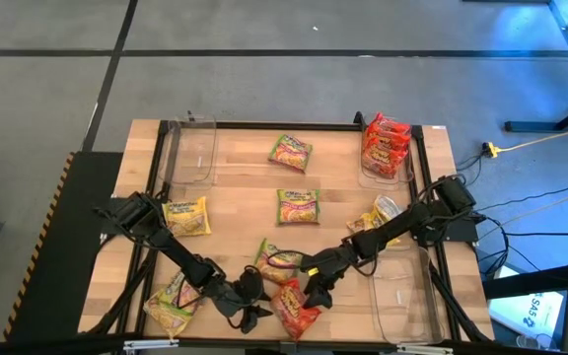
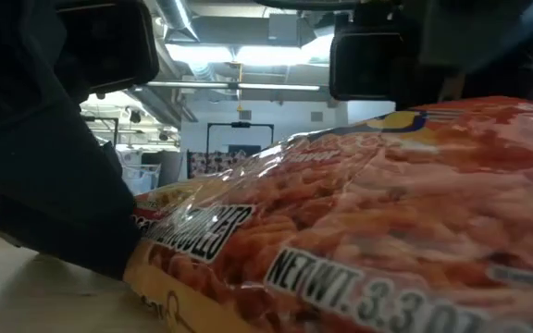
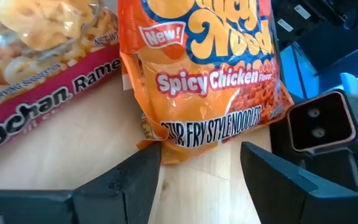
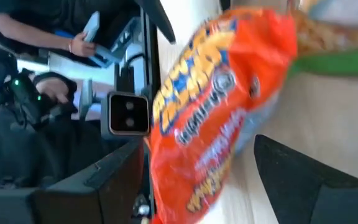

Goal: Sort Maruchan noodles
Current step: Put the orange noodle pack into the top right transparent bin

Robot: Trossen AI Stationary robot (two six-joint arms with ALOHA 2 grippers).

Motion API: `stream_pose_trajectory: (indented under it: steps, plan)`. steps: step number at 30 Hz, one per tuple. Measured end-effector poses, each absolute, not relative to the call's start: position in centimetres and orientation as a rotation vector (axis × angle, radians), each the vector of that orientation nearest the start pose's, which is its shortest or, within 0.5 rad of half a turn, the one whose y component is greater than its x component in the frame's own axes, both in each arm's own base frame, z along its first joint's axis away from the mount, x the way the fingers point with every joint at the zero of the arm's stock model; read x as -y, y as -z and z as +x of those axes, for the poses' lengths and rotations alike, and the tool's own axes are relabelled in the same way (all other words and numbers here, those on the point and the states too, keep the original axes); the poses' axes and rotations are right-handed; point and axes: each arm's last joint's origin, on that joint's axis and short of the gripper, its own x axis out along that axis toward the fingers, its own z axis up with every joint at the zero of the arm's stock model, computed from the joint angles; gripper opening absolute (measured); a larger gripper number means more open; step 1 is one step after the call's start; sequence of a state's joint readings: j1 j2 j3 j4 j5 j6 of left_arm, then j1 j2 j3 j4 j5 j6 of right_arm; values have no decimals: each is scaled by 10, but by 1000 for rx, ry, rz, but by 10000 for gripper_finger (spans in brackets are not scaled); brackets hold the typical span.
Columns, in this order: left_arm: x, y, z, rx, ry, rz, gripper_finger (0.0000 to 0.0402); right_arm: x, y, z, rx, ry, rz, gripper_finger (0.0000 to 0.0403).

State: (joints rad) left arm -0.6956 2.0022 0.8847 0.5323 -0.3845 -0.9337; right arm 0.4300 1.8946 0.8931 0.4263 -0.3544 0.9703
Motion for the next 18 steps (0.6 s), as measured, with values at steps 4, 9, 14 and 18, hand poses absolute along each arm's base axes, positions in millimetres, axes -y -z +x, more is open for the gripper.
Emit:
stream_pose_trajectory:
  steps: [4,9,14,18]
  plan:
    - [228,-97,292,-585,30,-600,218,-165,-131,333,-853,-354,861,278]
    - [225,-97,294,-580,16,-602,218,-164,-121,335,-838,-252,855,278]
    - [225,-97,294,-575,12,-593,218,-164,-110,337,-828,-209,864,278]
    - [224,-97,294,-567,6,-579,218,-165,-108,338,-817,-219,854,277]
